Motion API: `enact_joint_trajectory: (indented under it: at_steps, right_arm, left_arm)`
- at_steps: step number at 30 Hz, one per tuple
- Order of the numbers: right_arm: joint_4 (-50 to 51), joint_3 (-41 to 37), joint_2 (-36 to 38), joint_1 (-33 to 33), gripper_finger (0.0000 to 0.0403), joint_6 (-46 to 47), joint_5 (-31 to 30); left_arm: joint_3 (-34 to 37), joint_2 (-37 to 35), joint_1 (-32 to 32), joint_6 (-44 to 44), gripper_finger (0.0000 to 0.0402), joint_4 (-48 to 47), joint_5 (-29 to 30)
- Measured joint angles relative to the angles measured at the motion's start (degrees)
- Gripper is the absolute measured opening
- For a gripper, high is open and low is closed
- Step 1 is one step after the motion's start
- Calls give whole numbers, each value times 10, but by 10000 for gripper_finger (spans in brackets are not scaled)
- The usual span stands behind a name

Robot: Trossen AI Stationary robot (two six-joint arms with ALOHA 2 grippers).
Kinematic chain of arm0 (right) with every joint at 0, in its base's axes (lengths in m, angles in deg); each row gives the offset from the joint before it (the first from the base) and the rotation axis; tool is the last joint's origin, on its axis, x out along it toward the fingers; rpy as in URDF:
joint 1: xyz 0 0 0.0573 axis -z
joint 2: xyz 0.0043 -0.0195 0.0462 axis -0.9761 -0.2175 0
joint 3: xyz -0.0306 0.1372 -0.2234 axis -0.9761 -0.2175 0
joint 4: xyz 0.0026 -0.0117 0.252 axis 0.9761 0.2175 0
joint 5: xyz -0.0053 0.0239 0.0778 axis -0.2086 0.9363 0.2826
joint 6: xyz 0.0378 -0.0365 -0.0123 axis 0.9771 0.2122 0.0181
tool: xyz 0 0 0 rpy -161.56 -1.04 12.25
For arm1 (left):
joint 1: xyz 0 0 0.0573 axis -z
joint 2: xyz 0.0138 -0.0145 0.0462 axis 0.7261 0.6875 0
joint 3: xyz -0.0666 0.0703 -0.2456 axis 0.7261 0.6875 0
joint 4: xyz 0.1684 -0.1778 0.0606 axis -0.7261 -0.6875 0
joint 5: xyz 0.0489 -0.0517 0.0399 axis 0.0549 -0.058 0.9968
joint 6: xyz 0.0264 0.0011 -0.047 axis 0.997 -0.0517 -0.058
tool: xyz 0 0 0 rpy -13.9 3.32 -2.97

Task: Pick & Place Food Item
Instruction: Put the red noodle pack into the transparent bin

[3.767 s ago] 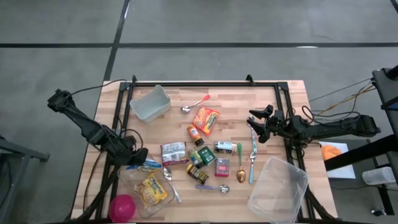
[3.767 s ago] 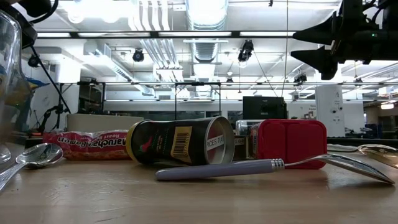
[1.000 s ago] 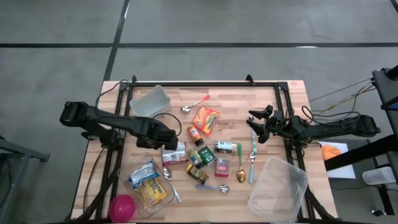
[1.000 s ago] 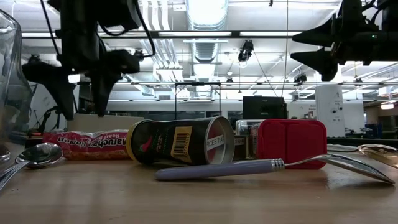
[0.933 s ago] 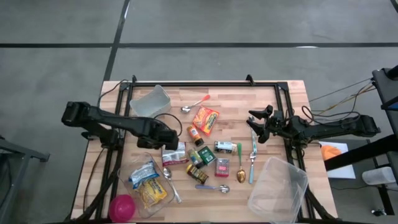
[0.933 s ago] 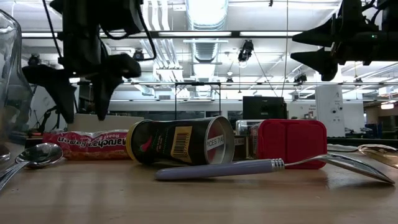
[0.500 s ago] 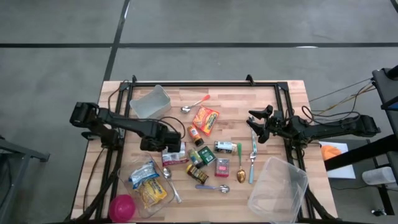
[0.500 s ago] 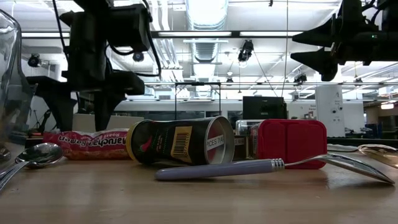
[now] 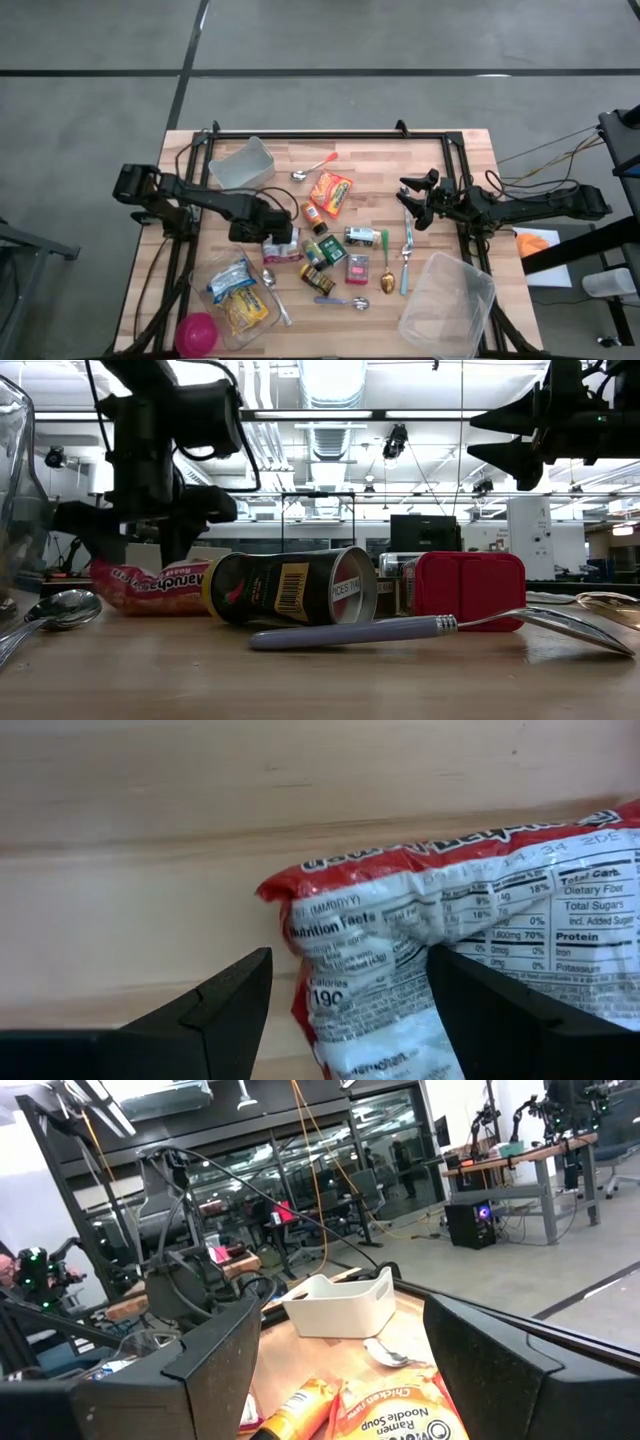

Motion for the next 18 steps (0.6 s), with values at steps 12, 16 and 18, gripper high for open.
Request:
enact_joint_trajectory:
  at_steps: [12,16,18]
  right_arm:
    - [0,0,0,0,276,0,0]
    - [0,0,0,0,276,0,0]
    - [1,0,0,0,276,0,0]
  left_arm:
    - [35,-21,-14,18,229,54,-19]
    - [35,-22,-14,19,169,55,-17]
    - [35,-22,-14,19,136,54,-17]
